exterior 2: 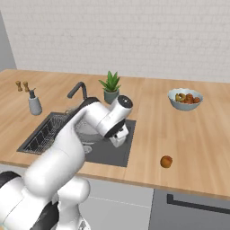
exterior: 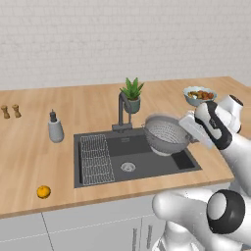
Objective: Put the colander in the sink, put the peach, tangerine in the colander, and turn on the sink faucet and pour water over the colander.
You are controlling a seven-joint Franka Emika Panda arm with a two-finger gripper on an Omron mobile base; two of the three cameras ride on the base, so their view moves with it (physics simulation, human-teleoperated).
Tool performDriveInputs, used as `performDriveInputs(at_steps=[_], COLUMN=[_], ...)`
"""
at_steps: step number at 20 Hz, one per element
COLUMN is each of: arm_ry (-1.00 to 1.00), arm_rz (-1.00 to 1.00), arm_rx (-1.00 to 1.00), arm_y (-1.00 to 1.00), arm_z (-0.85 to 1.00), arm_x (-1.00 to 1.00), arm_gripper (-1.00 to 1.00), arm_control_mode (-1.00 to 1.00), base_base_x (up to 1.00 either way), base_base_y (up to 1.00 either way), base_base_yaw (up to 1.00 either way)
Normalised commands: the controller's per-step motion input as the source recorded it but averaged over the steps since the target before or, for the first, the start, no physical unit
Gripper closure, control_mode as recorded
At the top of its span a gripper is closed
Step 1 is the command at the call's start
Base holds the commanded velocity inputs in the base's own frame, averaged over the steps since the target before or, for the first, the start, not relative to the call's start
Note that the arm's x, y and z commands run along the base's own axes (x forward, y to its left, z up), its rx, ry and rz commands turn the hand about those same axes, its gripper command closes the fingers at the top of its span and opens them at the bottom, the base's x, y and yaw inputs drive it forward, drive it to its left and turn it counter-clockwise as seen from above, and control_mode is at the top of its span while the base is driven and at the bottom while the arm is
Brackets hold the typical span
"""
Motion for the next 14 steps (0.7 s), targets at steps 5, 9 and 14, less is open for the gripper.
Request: performDriveInputs(at_steps=[5, 9, 14], arm_ry=[0.04, 0.07, 0.04], arm_rz=[0.05, 0.00, 0.00], arm_rx=[0.00, 0.00, 0.00], arm_y=[0.18, 0.57, 0.33], arm_z=[-0.39, -0.39, -0.39], arm_x=[0.53, 0.69, 0.89], arm_gripper=[1.00, 1.00, 1.00], arm_control_mode=[-1.00, -1.00, -1.00], base_base_x=[0.00, 0.00, 0.00], base_base_y=[0.00, 0.00, 0.00], base_base_yaw=[0.00, 0.00, 0.00])
